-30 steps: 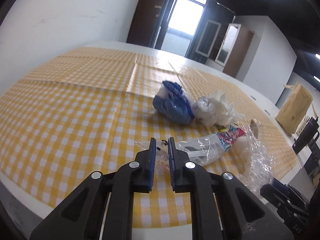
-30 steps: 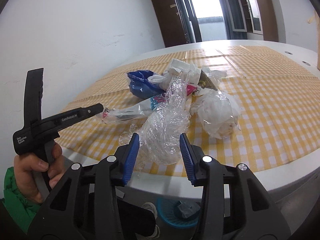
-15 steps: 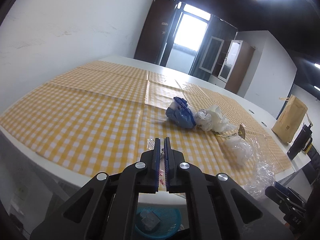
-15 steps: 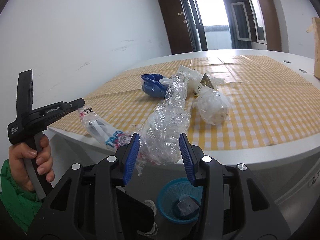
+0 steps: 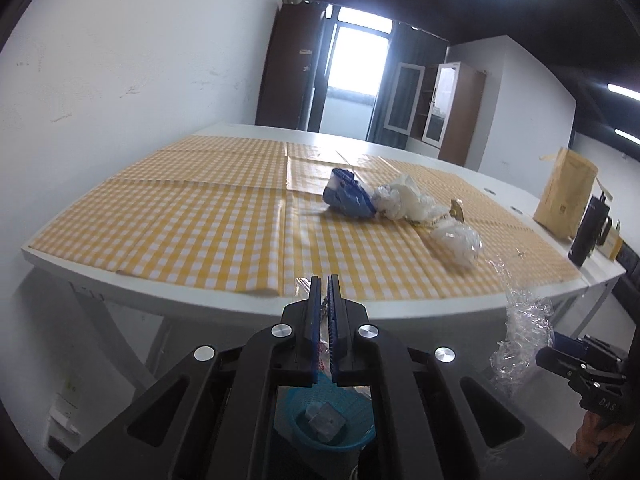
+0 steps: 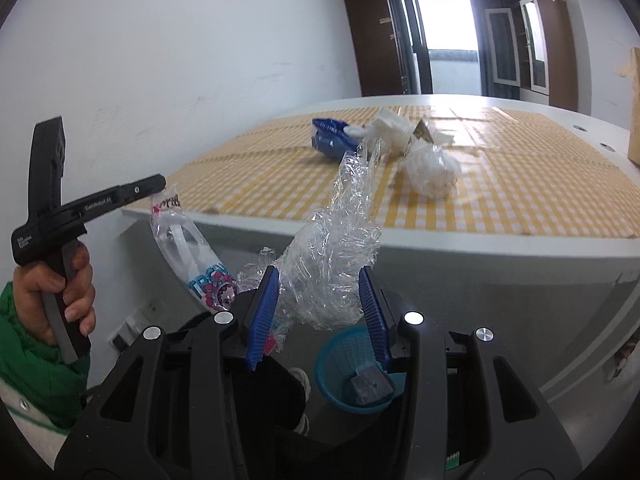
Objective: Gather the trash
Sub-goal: 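Carry the clear plastic items down over the blue wastebasket with both tools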
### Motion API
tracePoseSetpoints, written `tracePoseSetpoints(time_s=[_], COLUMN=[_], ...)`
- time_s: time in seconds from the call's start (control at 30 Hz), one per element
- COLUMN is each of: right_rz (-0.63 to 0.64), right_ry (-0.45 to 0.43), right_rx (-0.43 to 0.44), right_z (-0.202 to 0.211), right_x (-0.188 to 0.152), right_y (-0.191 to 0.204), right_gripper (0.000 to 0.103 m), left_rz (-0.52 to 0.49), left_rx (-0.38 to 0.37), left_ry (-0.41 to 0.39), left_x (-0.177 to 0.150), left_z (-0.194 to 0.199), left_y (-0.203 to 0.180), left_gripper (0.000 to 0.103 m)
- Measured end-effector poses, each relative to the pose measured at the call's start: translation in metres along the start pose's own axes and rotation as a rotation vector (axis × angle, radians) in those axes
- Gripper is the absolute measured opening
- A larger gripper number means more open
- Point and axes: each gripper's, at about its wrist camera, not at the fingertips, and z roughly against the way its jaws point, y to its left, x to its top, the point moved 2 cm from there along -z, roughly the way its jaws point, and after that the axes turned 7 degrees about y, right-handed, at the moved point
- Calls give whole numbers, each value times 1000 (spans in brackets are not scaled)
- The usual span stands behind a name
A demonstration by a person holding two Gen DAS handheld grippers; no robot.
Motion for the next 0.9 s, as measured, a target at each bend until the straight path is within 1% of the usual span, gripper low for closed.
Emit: tracePoseSetpoints(time_s=[0.13,0.27,0.37,0.5,0.67,0.8,0.9], right_rz=[-6,-9,-13,-16,-32,-48,-61], right_ry=[36,87,134,177,240,294,328], right_rx=[1,5,1,-1,-5,-1,0], right_z=[-3,-14,-30,-47,-71,-92,-108], right_x=[-18,-36,-47,-53,-69,-81,-85], right_y=[0,1,-1,-5,-13,-19,-24], right_gripper=[39,39,39,39,39,39,39], left_rz=[-9,-7,-19,-12,-2,7,19], left_rx=[19,39,75,88,118,143,152], left_ry=[24,66,99,134,164,211,236], left_x=[-17,-37,-53,-66,-83,-99,-105], left_z=[-4,-19,-37,-57,-78,-100,-114], left_y=[3,6,7,11,18,25,29], left_gripper=[2,2,2,2,2,2,2])
